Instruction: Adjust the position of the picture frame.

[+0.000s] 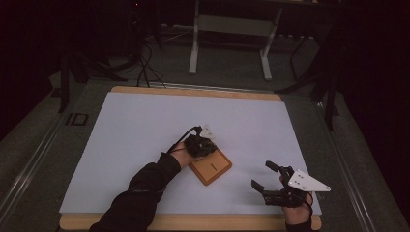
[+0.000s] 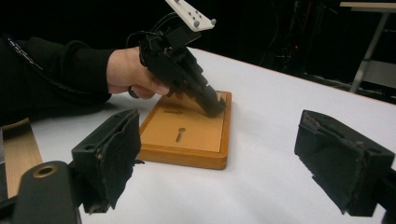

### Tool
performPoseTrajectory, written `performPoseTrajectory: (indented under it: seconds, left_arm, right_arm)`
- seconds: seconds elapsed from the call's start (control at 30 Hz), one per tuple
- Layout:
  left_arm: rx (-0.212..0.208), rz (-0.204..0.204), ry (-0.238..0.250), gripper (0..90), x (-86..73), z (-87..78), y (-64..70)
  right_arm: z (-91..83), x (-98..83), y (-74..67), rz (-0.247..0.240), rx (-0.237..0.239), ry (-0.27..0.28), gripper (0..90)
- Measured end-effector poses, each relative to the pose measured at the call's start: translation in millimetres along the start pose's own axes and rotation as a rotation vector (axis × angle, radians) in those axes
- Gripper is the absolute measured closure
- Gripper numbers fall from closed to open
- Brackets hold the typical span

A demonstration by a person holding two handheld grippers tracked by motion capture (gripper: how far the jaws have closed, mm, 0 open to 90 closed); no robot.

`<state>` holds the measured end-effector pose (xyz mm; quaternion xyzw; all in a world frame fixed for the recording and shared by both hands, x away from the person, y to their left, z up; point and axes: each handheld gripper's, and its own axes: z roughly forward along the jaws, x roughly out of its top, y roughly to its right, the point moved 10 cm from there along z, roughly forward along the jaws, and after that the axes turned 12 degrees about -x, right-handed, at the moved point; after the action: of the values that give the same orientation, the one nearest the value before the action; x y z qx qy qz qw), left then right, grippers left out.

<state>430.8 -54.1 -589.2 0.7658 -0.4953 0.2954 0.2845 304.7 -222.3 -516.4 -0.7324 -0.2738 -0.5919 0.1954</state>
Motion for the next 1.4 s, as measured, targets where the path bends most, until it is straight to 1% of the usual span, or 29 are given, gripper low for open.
performPoseTrajectory:
  seconds: [0.23,0.3,0.43,0.47,0.53,0.57,0.6,0.63,0.67,0.73,0.77,0.83,0.87,1.03,1.1,1.17,1.2,1.23,1.3,1.37,1.4]
  left_arm:
    - [0.0,0.0,-0.007,85.5,0.2,-0.3,0.1]
    - [0.001,0.009,-0.009,85.3,0.0,-0.8,0.2]
    - [0.001,0.012,-0.006,84.1,-0.4,-1.3,1.1]
    - [-0.01,0.008,0.02,81.8,0.1,-10.9,3.1]
    - [-0.019,0.013,0.021,81.9,-1.1,-20.1,3.0]
    - [-0.003,0.015,0.024,82.0,-1.6,-24.2,1.6]
    - [-0.001,0.014,0.026,86.7,-2.0,-28.3,0.2]
    - [-0.014,0.012,0.033,88.1,-1.6,-31.3,-0.1]
    - [0.01,0.016,0.035,88.2,-1.1,-34.2,-3.5]
    - [0.017,0.001,0.04,89.5,0.0,-38.2,-8.7]
    - [0.034,-0.01,0.044,89.7,0.9,-38.9,-12.7]
    - [0.034,-0.01,0.044,89.9,0.9,-38.9,-12.7]
    - [0.037,-0.03,0.056,89.9,4.0,-38.8,-19.4]
    - [0.041,-0.047,0.045,90.0,6.3,-31.3,-29.7]
    - [0.05,-0.055,0.042,90.0,7.4,-27.9,-35.4]
    - [0.063,-0.058,0.04,90.0,8.6,-26.4,-40.5]
    - [0.063,-0.058,0.04,90.0,8.6,-26.4,-40.5]
    - [0.065,-0.058,0.04,90.0,10.4,-24.5,-44.7]
    - [0.068,-0.061,0.042,90.0,12.8,-21.4,-48.9]
    - [0.078,-0.056,0.015,90.0,12.6,-17.0,-52.9]
    - [0.076,-0.052,0.012,90.0,13.3,-15.1,-54.2]
  right_arm:
    - [-0.3,0.2,-0.4,-0.001,-0.002,-0.002,14.2]
    - [-0.1,0.0,-0.2,-0.002,-0.003,-0.002,14.2]
    - [-0.1,0.1,0.1,-0.001,-0.004,-0.002,14.2]
    - [-0.4,0.0,0.1,-0.001,-0.004,-0.002,14.2]
    - [-0.1,-0.2,0.4,-0.002,-0.005,-0.001,14.2]
    - [0.0,-0.3,0.3,-0.001,-0.004,-0.002,14.2]
    - [0.3,-0.5,0.2,0.0,-0.004,-0.004,14.2]
    - [0.5,-0.5,-0.1,-0.001,-0.004,-0.004,14.2]
    - [0.7,-0.4,-0.6,-0.003,-0.003,-0.004,14.2]
    - [0.8,-0.2,-1.2,-0.007,-0.004,-0.003,14.2]
    - [0.6,-0.2,-1.3,-0.007,-0.004,-0.004,14.1]
    - [0.7,-0.2,-1.1,-0.006,-0.004,-0.003,14.1]
    - [0.8,-0.7,-0.7,-0.001,-0.005,-0.006,14.2]
    - [0.5,-1.1,-0.4,0.0,-0.002,-0.006,14.2]
    - [0.7,-1.5,-0.4,0.002,-0.001,-0.007,14.2]
    - [1.1,-1.8,-0.7,0.001,0.001,-0.008,14.2]
    - [1.3,-1.9,-0.9,0.0,0.001,-0.009,14.2]
    - [1.4,-1.9,-1.2,0.0,0.003,-0.009,14.2]
    - [1.4,-2.1,-1.2,-0.002,0.002,-0.01,14.2]
    - [1.3,-2.1,-1.1,0.001,0.004,-0.009,14.2]
    - [1.2,-2.3,-0.9,0.001,0.003,-0.01,14.2]
